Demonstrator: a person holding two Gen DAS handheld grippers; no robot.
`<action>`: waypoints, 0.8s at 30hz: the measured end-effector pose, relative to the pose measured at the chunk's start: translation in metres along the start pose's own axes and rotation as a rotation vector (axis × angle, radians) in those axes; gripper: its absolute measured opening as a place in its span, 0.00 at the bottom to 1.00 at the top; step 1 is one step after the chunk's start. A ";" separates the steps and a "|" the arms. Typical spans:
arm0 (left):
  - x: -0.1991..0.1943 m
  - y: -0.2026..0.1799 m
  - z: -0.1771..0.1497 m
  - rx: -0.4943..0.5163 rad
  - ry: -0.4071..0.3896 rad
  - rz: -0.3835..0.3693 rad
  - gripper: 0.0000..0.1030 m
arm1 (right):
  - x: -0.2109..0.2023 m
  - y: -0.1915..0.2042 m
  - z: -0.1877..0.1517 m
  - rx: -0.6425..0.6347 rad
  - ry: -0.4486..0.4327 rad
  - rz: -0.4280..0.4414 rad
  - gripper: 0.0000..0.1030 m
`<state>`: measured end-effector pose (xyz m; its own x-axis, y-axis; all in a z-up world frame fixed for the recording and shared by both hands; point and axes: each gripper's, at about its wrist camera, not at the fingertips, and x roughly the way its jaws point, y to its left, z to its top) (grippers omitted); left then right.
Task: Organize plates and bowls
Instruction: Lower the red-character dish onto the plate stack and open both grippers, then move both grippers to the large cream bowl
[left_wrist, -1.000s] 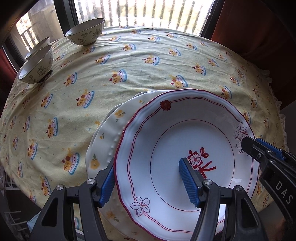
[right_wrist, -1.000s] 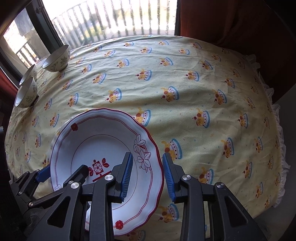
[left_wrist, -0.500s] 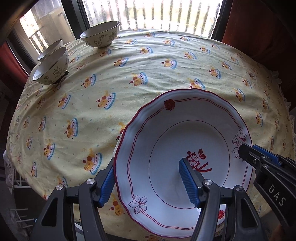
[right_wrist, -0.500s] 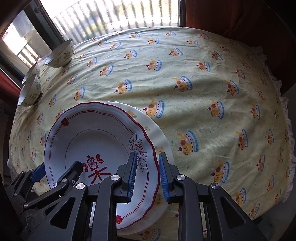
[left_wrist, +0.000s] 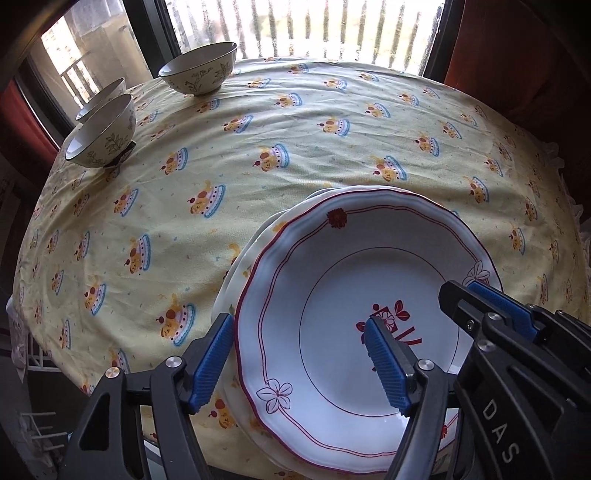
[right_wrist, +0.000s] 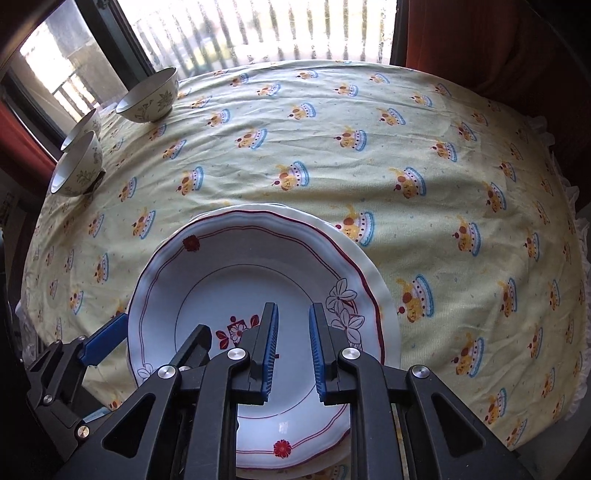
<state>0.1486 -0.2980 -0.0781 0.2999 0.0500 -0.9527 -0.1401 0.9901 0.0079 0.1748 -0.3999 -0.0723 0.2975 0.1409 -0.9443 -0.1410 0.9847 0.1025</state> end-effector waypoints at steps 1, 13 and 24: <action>0.000 0.000 -0.001 0.002 0.003 -0.003 0.78 | 0.000 0.000 -0.001 -0.005 -0.002 -0.001 0.19; -0.012 0.013 0.003 -0.007 -0.028 -0.002 0.93 | -0.007 -0.005 0.003 -0.029 -0.020 -0.002 0.59; -0.024 0.057 0.019 0.002 -0.075 -0.022 0.94 | -0.020 0.029 0.019 -0.045 -0.053 -0.030 0.71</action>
<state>0.1513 -0.2407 -0.0492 0.3729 0.0375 -0.9271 -0.1311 0.9913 -0.0126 0.1830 -0.3724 -0.0441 0.3516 0.1181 -0.9287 -0.1729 0.9831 0.0596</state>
